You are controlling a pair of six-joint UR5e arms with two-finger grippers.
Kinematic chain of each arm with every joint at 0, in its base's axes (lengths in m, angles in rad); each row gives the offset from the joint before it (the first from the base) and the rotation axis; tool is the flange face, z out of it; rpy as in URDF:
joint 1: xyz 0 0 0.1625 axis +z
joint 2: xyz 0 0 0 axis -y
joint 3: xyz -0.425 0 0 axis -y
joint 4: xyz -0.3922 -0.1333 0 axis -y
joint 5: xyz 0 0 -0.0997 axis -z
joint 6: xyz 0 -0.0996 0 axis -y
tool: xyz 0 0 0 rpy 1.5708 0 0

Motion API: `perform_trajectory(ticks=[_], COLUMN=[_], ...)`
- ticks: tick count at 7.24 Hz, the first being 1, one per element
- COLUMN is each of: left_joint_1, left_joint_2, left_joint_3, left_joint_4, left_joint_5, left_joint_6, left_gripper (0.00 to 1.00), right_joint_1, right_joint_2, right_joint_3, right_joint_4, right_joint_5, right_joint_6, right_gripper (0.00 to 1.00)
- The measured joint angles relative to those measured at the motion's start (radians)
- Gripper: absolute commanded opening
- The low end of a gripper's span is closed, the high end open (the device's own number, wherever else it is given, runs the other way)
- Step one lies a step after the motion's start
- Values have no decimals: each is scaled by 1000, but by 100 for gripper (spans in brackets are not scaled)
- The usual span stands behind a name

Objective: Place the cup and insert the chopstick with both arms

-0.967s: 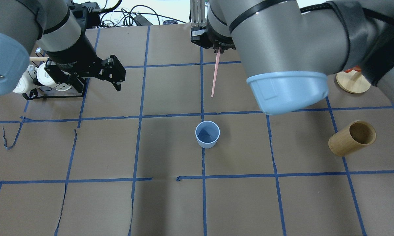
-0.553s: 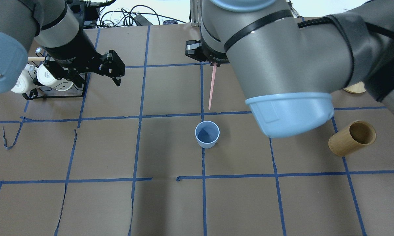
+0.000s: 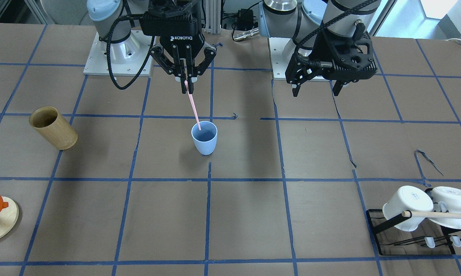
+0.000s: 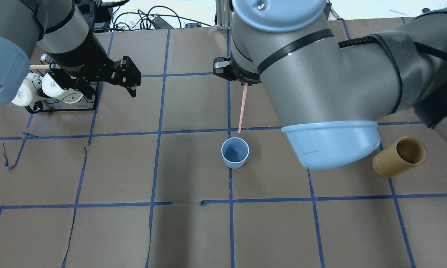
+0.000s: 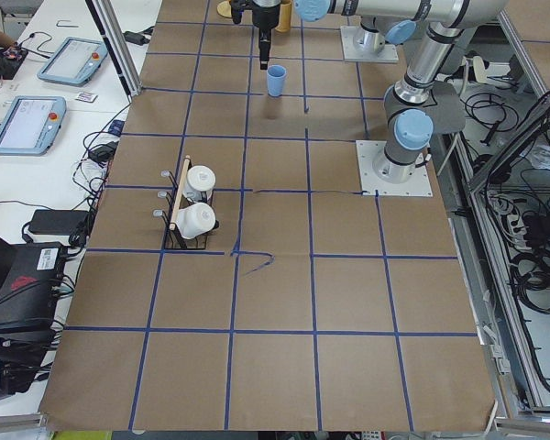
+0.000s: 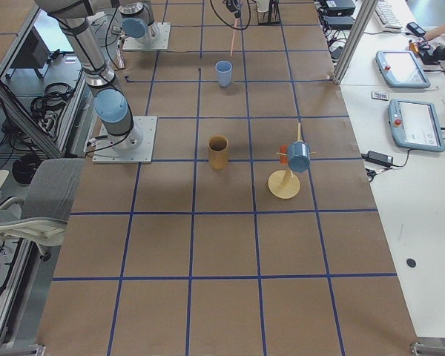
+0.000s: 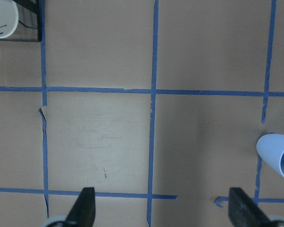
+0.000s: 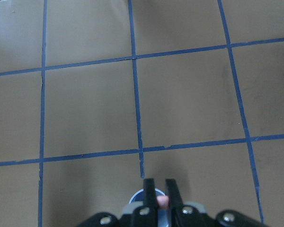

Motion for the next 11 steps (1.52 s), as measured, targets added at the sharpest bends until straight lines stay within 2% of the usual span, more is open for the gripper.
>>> perform_trajectory(ticks=[3,5,8,11], left_joint_1=[0,0,0,-1], left_joint_2=[1,2,2,2], left_joint_3=[-1,-1,-1,-4], left_joint_4=[0,0,-1,-2], left_joint_5=[2,2,0,-1], left_joint_6=[0,0,0,0], left_gripper=[100,100,100,100], right_joint_1=[2,3,2,-36], right_joint_2=[19,20,25,25], right_joint_3=[8,17,26,-3], right_joint_4=[-17,-19,-22,10], right_joint_5=[-1,-2,-2,-1], right_joint_6=[13,15,16,-5], right_gripper=[5,100,100,100])
